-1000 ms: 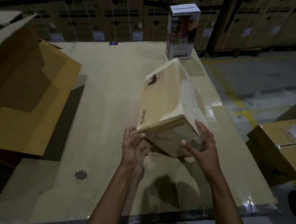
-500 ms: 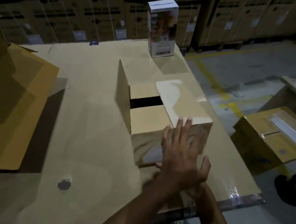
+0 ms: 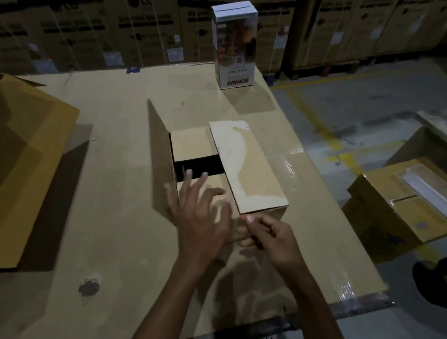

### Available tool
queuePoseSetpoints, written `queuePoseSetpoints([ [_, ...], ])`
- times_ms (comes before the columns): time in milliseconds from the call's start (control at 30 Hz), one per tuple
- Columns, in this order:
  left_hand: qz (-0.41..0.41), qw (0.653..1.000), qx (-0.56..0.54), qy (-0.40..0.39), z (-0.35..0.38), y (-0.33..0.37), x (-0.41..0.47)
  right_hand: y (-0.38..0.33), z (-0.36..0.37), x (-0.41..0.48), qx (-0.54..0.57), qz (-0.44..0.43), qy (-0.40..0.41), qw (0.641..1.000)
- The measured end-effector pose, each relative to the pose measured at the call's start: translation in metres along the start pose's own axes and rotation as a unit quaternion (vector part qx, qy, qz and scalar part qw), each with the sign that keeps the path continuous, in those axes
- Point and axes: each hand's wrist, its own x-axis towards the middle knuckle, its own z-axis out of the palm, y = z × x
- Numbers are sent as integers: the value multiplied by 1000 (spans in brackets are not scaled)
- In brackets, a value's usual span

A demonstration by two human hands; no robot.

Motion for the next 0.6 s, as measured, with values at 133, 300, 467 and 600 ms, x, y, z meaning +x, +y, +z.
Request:
queuePoseSetpoints([
  [133, -122, 992, 35, -6, -15, -28, -3, 10, -2, 1, -191, -150, 66, 968],
  [300, -179, 983, 34, -30, -6, -54, -29, 13, -3, -3, -246, -247, 87, 933],
  [467, -182, 981, 53, -38, -3, -57, -41, -9, -11, -9, -198, -282, 97, 934],
  [600, -202, 975, 64, -74, -12, -50, -30, -17, -39, 13, -224, -240, 187, 926],
])
